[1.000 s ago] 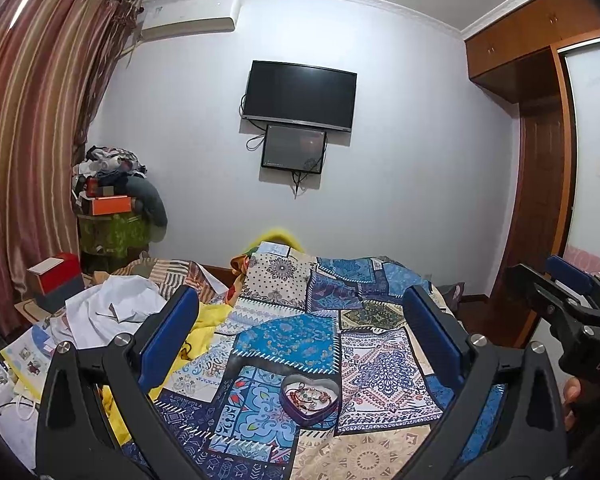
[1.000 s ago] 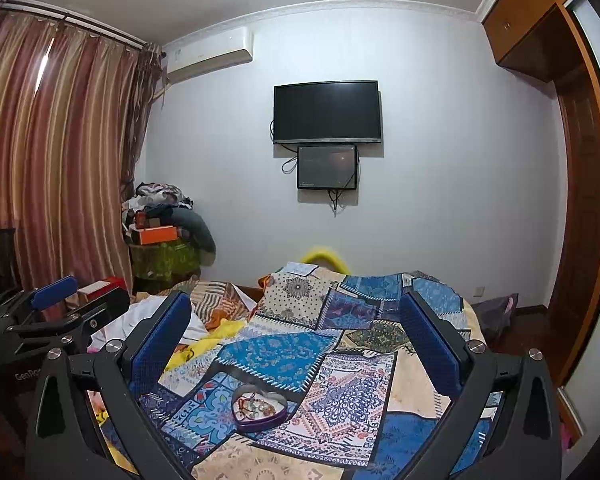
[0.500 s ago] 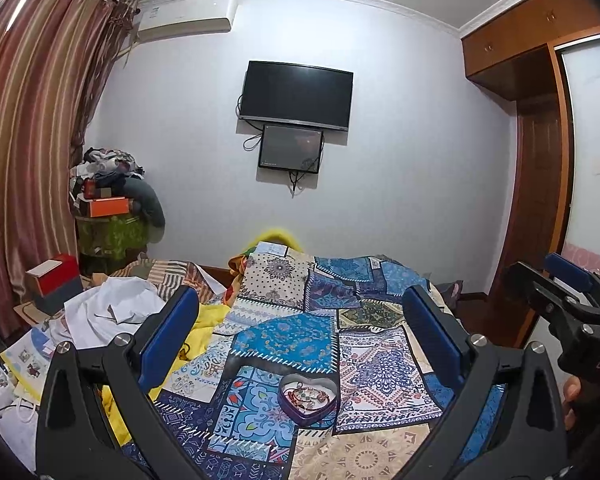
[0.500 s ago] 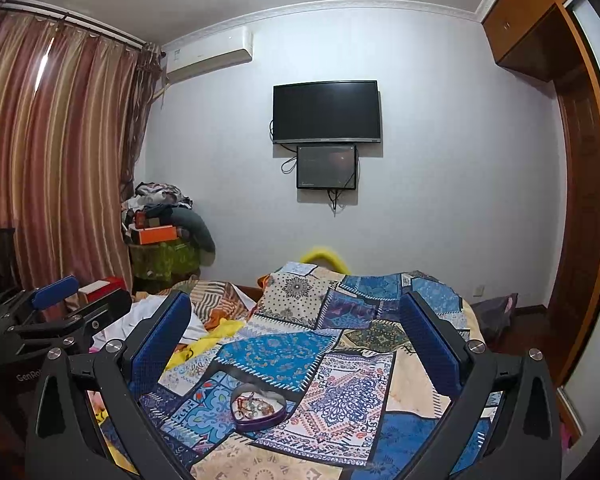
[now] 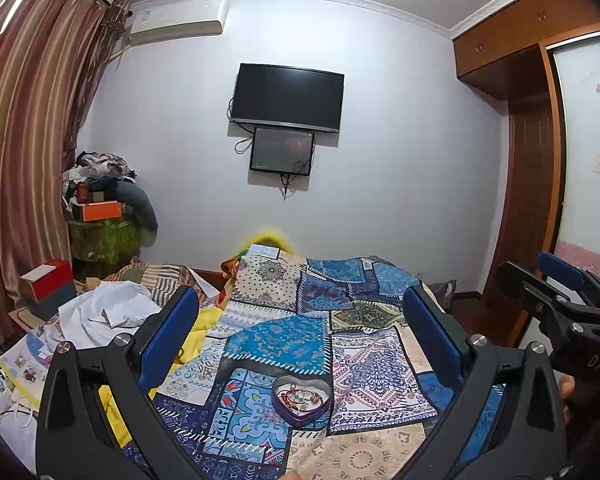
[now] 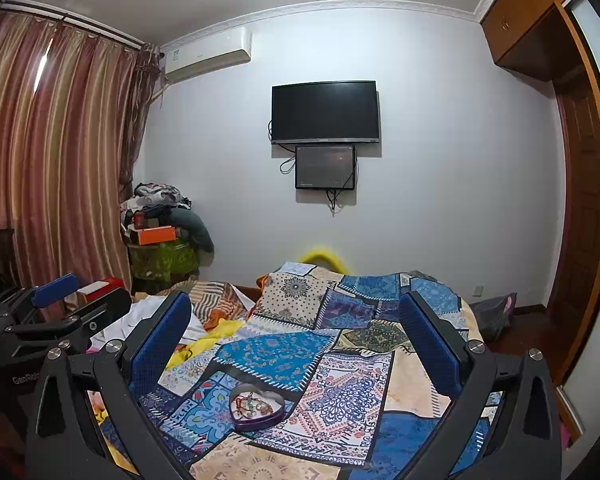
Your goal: Organize jewelry
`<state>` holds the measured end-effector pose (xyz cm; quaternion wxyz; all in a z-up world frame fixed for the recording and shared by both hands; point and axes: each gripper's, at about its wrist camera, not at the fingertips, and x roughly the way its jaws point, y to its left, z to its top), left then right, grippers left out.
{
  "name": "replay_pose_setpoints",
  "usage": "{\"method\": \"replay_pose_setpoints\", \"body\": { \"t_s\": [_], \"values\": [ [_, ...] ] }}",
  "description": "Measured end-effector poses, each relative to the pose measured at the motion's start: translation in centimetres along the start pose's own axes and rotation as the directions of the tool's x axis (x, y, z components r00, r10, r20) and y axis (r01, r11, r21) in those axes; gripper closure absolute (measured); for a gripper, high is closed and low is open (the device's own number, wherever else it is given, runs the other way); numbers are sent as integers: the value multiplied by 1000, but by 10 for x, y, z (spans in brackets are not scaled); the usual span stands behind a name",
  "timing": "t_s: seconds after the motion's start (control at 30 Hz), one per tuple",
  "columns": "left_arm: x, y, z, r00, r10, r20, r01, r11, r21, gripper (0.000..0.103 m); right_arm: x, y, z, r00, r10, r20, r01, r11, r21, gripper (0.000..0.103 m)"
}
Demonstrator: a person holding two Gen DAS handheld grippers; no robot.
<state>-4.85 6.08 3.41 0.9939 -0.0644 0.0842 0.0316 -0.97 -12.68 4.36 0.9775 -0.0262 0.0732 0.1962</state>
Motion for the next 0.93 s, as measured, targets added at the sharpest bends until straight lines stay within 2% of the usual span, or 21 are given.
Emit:
{"method": "replay_pose_setpoints", "body": {
  "t_s": [0.4,0.93],
  "values": [
    [-2,-1,0,1000,-27,-4,27,1000,-12,1,1,-1,1,1000,-2,0,2,1000,2,0],
    [4,4,-3,1000,1,-21,-1,1000,-17,1,4,2,0,1000,-4,-18,4,1000,-1,0]
  ]
}}
